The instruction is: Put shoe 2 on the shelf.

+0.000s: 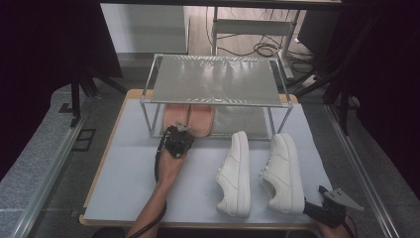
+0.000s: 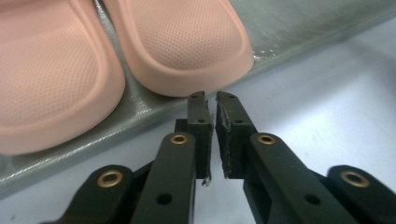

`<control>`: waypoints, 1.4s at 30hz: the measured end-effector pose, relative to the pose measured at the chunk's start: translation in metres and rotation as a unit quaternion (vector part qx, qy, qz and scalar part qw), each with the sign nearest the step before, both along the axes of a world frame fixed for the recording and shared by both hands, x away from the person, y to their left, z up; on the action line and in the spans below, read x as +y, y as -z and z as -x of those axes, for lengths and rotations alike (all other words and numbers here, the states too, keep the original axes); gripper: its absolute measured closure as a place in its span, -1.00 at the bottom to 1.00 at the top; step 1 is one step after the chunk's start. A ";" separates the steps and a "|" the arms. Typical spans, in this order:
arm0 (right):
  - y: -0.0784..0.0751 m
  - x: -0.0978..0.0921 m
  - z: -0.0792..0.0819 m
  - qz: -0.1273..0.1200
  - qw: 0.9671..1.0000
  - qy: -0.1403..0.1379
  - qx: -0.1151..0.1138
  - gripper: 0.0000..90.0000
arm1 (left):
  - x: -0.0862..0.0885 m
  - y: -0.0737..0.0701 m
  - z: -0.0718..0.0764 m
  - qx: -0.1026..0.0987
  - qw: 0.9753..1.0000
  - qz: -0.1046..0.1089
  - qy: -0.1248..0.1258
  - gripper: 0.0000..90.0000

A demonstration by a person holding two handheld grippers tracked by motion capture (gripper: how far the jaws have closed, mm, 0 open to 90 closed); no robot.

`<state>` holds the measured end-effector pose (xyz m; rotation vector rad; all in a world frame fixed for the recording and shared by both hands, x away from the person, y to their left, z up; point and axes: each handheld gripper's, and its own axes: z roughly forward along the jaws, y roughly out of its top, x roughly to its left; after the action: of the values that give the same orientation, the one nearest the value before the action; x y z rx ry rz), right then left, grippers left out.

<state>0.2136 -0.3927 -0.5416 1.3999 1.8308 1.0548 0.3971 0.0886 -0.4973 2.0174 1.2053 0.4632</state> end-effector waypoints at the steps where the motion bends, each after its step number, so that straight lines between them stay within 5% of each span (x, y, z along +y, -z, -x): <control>1: 0.000 0.000 0.000 0.000 1.000 0.000 0.000 -0.72 | 0.002 -0.001 0.002 -0.002 1.000 0.003 0.000 0.82; 7: -0.001 0.000 0.000 0.002 1.000 -0.001 0.003 -0.72 | 0.013 -0.006 0.017 -0.009 1.000 0.008 0.003 0.56; 17: -0.005 0.001 -0.003 0.007 1.000 -0.002 0.021 -0.71 | 0.050 -0.013 0.062 -0.016 0.999 0.027 0.010 0.06; 26: -0.013 0.002 -0.003 0.026 0.999 -0.003 0.048 -0.70 | 0.089 0.000 0.117 -0.004 1.000 0.020 0.004 -0.31; 36: -0.022 -0.004 -0.003 0.051 0.997 0.010 0.060 -0.70 | 0.108 0.015 0.149 0.017 1.000 -0.010 -0.007 -0.57; 40: -0.028 -0.014 -0.001 0.046 0.997 0.026 0.061 -0.70 | 0.114 0.023 0.153 0.036 0.999 -0.019 -0.012 -0.63; 42: -0.030 -0.016 -0.001 0.044 0.997 0.029 0.061 -0.70 | 0.115 0.025 0.155 0.030 0.999 -0.017 -0.010 -0.66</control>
<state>0.2145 -0.4085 -0.5116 1.4836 1.8873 0.8672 0.2424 0.2038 -0.5218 2.0633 1.2616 0.4394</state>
